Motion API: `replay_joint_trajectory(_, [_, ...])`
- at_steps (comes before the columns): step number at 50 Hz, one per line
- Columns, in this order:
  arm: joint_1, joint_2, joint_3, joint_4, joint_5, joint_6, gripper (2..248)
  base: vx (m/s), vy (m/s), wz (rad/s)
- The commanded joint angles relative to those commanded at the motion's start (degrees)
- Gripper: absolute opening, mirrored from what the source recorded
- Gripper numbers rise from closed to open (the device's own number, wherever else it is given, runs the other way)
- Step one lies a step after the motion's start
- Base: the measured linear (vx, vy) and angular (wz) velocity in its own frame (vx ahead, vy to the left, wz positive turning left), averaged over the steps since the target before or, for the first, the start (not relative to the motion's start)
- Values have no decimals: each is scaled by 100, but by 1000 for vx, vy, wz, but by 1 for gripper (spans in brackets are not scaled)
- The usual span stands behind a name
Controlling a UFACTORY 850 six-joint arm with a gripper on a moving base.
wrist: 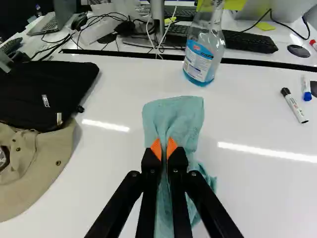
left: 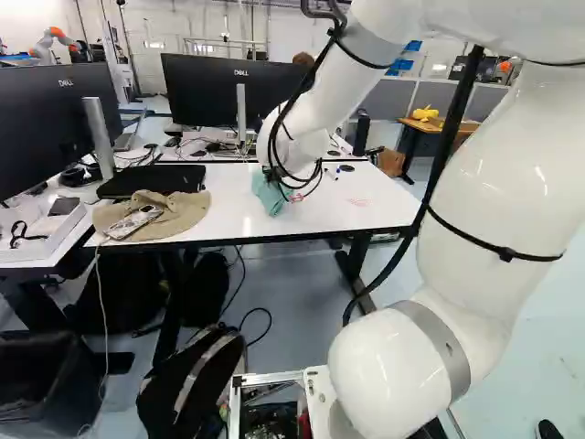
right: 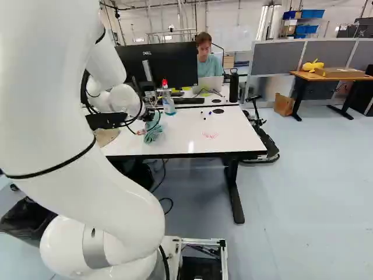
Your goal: Clean the table with the green towel
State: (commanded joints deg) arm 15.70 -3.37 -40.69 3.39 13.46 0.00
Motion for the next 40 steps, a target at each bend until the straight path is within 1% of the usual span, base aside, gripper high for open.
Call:
replay_joint_trajectory(11, [213,-27,-29,0,0,0,32,0,0,0])
replay_joint_trajectory(20, [367,56,59,0,0,0,32,0,0,0])
replay_joint_trajectory(40, [377,34,68,0,0,0,32,0,0,0])
